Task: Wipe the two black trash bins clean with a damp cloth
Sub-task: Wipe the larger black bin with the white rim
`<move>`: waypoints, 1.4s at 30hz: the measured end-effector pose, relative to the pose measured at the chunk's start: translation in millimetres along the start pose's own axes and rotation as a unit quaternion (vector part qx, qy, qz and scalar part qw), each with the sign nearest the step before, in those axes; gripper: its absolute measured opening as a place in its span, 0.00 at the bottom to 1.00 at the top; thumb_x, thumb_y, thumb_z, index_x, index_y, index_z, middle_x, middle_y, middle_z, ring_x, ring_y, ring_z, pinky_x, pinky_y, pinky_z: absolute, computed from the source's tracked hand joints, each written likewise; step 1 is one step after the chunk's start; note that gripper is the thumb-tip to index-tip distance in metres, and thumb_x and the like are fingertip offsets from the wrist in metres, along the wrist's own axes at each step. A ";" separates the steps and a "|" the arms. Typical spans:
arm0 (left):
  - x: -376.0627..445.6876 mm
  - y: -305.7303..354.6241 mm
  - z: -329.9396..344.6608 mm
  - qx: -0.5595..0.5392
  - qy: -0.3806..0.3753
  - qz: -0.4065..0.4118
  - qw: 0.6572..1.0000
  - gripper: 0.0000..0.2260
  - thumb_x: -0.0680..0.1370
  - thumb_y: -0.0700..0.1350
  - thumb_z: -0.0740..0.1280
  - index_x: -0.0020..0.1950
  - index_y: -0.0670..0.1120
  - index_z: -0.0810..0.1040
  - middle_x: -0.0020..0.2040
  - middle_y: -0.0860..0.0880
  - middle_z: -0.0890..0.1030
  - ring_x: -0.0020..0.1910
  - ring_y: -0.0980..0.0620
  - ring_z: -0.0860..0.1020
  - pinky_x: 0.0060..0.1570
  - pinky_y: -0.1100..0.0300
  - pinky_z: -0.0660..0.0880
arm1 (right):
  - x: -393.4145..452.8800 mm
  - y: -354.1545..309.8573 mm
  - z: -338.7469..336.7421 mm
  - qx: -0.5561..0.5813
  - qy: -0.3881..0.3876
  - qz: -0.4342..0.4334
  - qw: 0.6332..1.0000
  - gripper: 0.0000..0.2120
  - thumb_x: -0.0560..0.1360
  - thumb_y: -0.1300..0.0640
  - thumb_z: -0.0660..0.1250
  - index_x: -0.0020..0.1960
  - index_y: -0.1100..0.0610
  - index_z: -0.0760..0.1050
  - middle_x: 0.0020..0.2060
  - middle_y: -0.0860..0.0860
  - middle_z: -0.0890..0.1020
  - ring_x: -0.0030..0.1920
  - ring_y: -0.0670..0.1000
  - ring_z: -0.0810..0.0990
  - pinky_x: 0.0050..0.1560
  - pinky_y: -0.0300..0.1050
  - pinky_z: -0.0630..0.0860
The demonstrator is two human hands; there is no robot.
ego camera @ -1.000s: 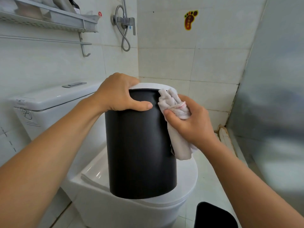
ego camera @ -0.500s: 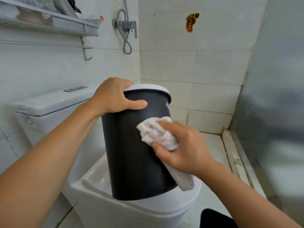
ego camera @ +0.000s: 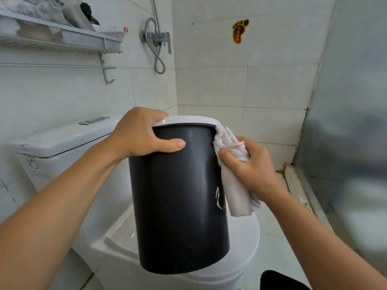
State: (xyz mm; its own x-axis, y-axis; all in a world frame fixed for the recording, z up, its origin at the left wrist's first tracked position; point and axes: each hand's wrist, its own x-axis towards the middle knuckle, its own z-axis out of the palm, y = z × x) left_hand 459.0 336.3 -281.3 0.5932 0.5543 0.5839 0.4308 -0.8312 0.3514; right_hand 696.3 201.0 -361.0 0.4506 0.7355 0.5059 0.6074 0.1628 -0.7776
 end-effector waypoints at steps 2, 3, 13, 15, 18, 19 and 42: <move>3.6 1.4 1.4 0.006 0.004 -0.003 1.000 0.19 0.59 0.69 0.72 0.29 0.57 0.72 0.27 0.56 0.70 0.29 0.54 0.67 0.35 0.55 0.64 | -4.5 -4.9 2.3 -0.002 0.005 -0.011 1.000 0.09 0.74 0.44 0.73 0.47 0.47 0.79 0.38 0.44 0.84 0.41 0.48 0.83 0.46 0.58 0.82; 5.3 2.4 2.4 0.012 0.008 -0.003 1.000 0.22 0.59 0.70 0.72 0.30 0.54 0.71 0.27 0.55 0.70 0.30 0.52 0.68 0.36 0.54 0.64 | -9.0 -10.8 4.9 -0.005 0.000 -0.039 0.999 0.08 0.74 0.43 0.74 0.50 0.45 0.80 0.40 0.42 0.84 0.42 0.46 0.83 0.46 0.55 0.82; 1.4 4.6 -0.9 -0.008 0.003 -0.015 1.000 0.22 0.59 0.68 0.74 0.33 0.50 0.76 0.33 0.49 0.79 0.38 0.43 0.79 0.41 0.44 0.76 | 2.1 -3.9 7.7 0.011 0.017 -0.001 1.000 0.10 0.74 0.45 0.73 0.45 0.51 0.78 0.37 0.48 0.83 0.40 0.51 0.82 0.45 0.58 0.81; 1.5 2.1 -2.4 -0.020 -0.008 -0.014 1.000 0.21 0.59 0.67 0.74 0.35 0.50 0.79 0.34 0.49 0.81 0.39 0.43 0.81 0.43 0.43 0.78 | -0.8 -4.3 9.7 0.028 0.022 0.007 0.999 0.11 0.74 0.45 0.72 0.44 0.53 0.77 0.37 0.51 0.83 0.40 0.54 0.82 0.45 0.61 0.81; 1.3 -6.4 -10.0 -0.043 -0.045 -0.026 0.998 0.21 0.61 0.65 0.75 0.41 0.50 0.83 0.39 0.50 0.84 0.43 0.45 0.83 0.46 0.45 0.80 | -6.5 -8.9 12.6 0.040 0.007 -0.002 0.999 0.11 0.74 0.44 0.72 0.45 0.51 0.78 0.38 0.50 0.84 0.40 0.53 0.83 0.45 0.61 0.82; 1.2 -8.6 -14.1 -0.046 -0.059 -0.030 0.997 0.21 0.62 0.65 0.75 0.41 0.50 0.83 0.39 0.49 0.83 0.42 0.46 0.83 0.45 0.47 0.79 | -6.9 -9.9 12.8 0.037 0.003 -0.004 0.999 0.10 0.74 0.44 0.72 0.46 0.51 0.78 0.38 0.50 0.84 0.40 0.52 0.83 0.45 0.60 0.82; 18.2 -0.9 4.7 0.224 0.018 -0.016 0.974 0.32 0.62 0.77 0.68 0.39 0.50 0.64 0.32 0.53 0.73 0.36 0.49 0.73 0.41 0.51 0.66 | -57.7 -5.1 37.0 -0.122 -0.063 -0.257 0.957 0.23 0.71 0.37 0.69 0.65 0.42 0.77 0.46 0.41 0.80 0.40 0.49 0.80 0.36 0.49 0.78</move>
State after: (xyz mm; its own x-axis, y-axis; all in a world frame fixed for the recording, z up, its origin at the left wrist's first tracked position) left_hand 472.7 347.3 -274.5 0.5534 0.5715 0.6058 0.7074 -0.7066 0.0204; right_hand 643.0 182.1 -400.0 -0.0216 0.6763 0.7363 0.8693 0.3764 -0.3203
